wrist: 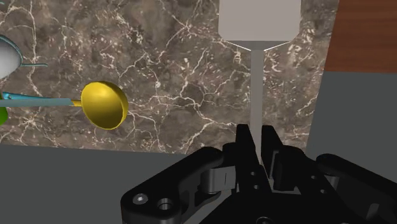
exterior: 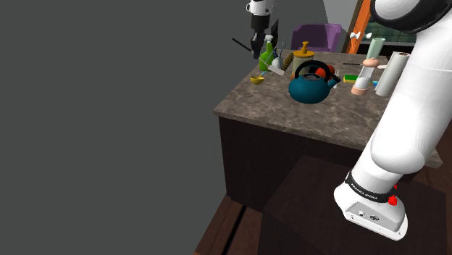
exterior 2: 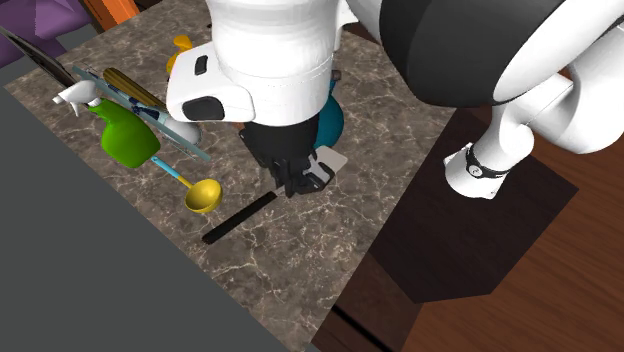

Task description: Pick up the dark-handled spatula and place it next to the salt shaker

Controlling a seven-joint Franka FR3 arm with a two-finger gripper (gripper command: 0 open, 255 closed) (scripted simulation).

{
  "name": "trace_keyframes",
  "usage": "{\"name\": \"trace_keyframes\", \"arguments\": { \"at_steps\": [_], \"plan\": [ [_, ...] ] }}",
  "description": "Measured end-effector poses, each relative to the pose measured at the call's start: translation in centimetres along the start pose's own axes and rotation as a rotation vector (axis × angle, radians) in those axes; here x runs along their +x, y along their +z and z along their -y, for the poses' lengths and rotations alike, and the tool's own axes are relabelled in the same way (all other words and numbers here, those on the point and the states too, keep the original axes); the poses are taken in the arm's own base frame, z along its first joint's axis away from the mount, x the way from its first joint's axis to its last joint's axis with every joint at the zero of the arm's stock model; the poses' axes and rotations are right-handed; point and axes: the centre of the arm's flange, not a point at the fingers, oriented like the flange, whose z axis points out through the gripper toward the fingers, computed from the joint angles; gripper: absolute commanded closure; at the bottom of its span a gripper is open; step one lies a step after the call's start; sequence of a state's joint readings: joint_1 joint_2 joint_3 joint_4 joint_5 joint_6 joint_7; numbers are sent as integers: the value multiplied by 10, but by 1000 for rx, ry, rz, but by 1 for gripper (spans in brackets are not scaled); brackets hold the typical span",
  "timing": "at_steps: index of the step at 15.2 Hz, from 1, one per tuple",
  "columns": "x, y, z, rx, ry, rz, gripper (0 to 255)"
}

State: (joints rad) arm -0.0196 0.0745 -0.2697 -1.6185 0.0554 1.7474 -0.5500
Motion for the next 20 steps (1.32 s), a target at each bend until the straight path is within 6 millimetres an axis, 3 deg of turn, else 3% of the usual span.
{"name": "trace_keyframes", "arguments": {
  "at_steps": [4,6,20],
  "plan": [
    [1,-20,-1,0,0,0,255],
    [-15,-24,-4,0,0,0,255],
    [-193,-36,-45,0,1,0,255]
  ]
}}
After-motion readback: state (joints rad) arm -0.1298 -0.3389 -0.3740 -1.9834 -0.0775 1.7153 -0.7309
